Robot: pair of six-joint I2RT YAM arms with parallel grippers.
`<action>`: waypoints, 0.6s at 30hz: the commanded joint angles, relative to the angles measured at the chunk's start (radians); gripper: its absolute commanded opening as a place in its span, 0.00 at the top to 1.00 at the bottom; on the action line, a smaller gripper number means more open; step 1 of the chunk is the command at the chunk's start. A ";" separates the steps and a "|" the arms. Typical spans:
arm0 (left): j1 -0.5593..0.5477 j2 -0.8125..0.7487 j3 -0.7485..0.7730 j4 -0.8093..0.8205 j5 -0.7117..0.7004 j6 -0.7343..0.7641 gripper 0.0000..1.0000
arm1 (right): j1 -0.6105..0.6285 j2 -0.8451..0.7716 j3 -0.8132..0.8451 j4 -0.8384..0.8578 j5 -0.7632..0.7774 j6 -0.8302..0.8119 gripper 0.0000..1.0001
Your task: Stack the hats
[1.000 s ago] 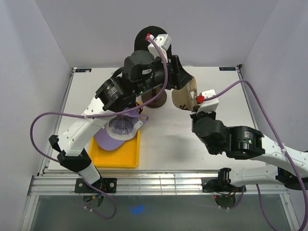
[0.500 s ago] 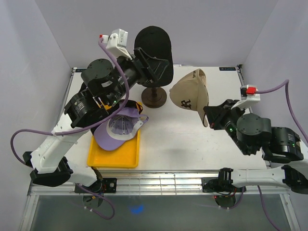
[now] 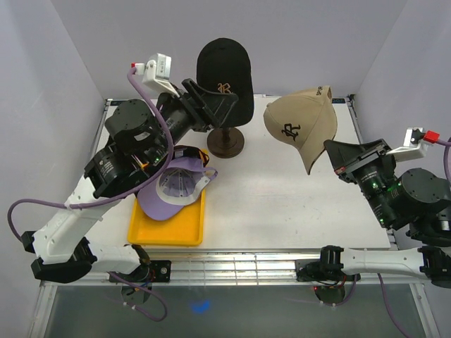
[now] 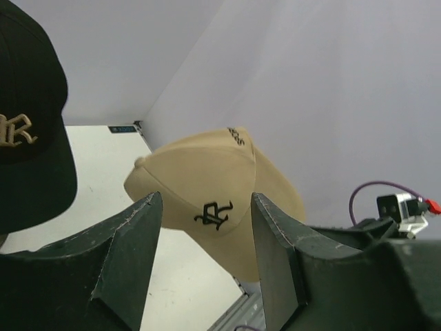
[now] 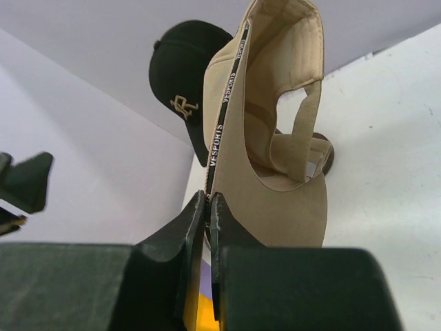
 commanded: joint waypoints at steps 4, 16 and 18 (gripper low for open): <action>0.000 -0.009 -0.167 0.092 0.302 0.016 0.35 | -0.002 -0.019 -0.104 0.487 0.091 -0.125 0.92; -0.002 -0.091 -0.499 0.418 0.508 -0.179 0.24 | -0.002 -0.068 -0.228 0.995 0.081 -0.332 0.92; -0.002 -0.094 -0.525 0.478 0.523 -0.180 0.23 | -0.002 -0.062 -0.232 1.004 0.079 -0.325 0.92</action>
